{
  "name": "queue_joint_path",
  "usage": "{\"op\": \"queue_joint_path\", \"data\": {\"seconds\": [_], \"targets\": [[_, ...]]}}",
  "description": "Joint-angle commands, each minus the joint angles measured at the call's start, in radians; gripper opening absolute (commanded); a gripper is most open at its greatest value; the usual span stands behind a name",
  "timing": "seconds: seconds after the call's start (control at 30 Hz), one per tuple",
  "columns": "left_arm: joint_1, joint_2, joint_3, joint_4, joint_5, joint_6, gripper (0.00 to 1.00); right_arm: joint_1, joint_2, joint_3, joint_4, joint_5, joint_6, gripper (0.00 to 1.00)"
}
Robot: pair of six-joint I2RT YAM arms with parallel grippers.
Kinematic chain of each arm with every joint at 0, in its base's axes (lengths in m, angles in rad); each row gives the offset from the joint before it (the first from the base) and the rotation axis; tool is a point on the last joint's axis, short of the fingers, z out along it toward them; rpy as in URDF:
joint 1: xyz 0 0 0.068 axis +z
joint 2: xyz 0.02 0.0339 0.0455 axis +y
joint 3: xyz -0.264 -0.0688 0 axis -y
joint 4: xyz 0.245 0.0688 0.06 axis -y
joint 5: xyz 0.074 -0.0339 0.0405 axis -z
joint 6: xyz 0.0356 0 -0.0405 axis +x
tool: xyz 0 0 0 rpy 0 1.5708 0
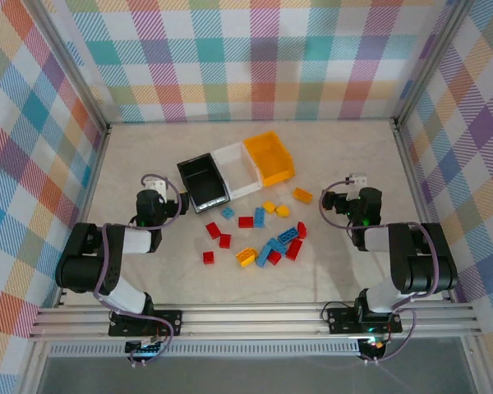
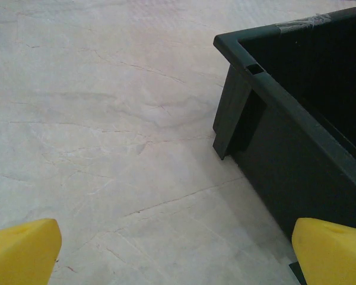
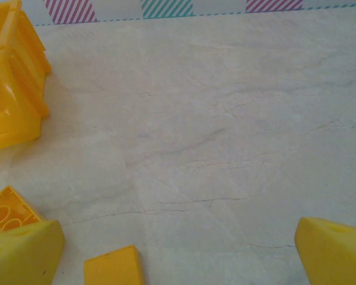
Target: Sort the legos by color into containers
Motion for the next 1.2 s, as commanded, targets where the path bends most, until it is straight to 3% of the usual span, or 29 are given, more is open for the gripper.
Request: {"op": "queue_joint_path", "data": {"seconds": [0.0,0.93,1.0,1.13,1.17], "targets": [[0.010,0.004,-0.003,0.039,0.020,0.007,1.00,-0.005,0.001,0.014,0.014,-0.016,0.000,1.00],[0.010,0.004,0.000,0.034,0.020,0.005,1.00,-0.007,-0.007,0.024,-0.003,0.006,0.012,1.00],[0.008,-0.017,0.027,-0.032,-0.010,-0.004,1.00,-0.007,-0.034,0.055,-0.079,0.034,0.024,1.00],[0.008,-0.046,0.220,-0.417,-0.131,-0.066,1.00,-0.003,-0.116,0.168,-0.346,0.084,0.034,1.00],[0.008,-0.057,0.235,-0.441,-0.132,-0.070,1.00,0.001,-0.139,0.180,-0.383,0.099,0.041,1.00]]}}
